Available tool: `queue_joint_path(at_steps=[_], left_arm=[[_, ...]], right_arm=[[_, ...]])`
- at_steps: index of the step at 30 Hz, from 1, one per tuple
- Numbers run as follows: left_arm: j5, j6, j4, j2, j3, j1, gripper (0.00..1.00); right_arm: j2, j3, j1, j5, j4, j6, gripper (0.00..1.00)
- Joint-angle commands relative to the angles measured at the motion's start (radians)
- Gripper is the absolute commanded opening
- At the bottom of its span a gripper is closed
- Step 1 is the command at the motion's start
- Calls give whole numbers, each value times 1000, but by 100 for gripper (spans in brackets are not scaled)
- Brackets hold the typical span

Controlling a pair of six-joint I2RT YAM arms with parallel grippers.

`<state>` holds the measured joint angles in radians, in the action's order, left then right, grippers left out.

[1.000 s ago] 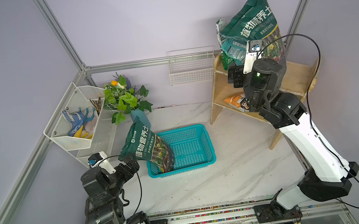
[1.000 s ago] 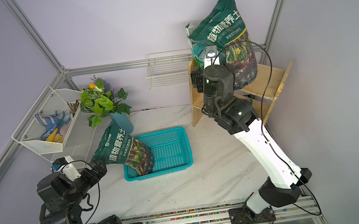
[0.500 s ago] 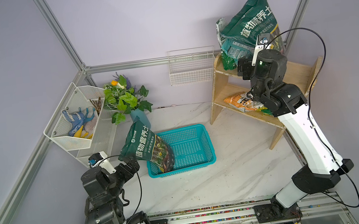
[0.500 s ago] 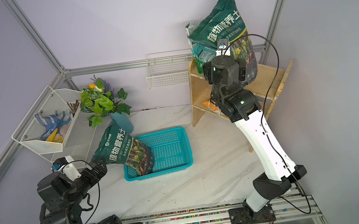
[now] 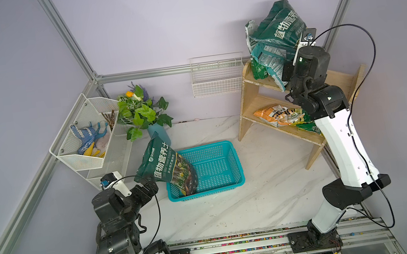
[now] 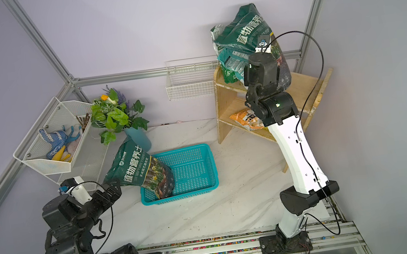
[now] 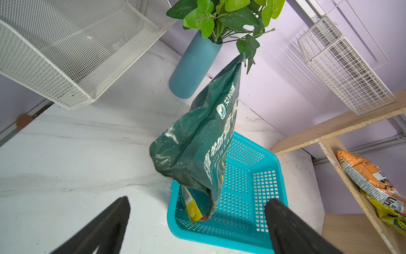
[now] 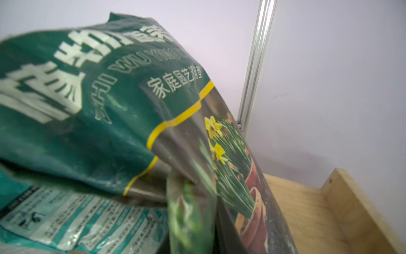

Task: Take down the fertilizer bag from the shelf
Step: Pick up the fertilizer bag from the shelf.

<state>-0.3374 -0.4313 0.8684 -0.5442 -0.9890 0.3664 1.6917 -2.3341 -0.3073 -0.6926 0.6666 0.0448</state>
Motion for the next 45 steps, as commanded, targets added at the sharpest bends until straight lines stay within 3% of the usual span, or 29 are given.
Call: queue_joint_path(at_steps=[1,11,23,29,32,36,45], left_arm=[[-12,16,4,-6,1,-3,100],[-12,16,3,-6,1,-4,100],[-13,16,3,-5,1,-3,100],[-17,16,3,-10,2,-4,100],[-19,17,3,-13,1,-6,100],[-19,17,3,-14,3,-6,100],[-16,16,1,-13,3,-6,99]], right_arm=[[-30,21,10,75,60,-50,1],[-144,87,11,100,20,-95,0],[-389,224,-14,181,-65,-141,0],[-409,234,-299,-30,-118,28,0],[-426,215,-372,-57,-108,32,0],[-466,213,-444,-67,-113,38,0],[-480,270,-537,38,-83,-21,0]])
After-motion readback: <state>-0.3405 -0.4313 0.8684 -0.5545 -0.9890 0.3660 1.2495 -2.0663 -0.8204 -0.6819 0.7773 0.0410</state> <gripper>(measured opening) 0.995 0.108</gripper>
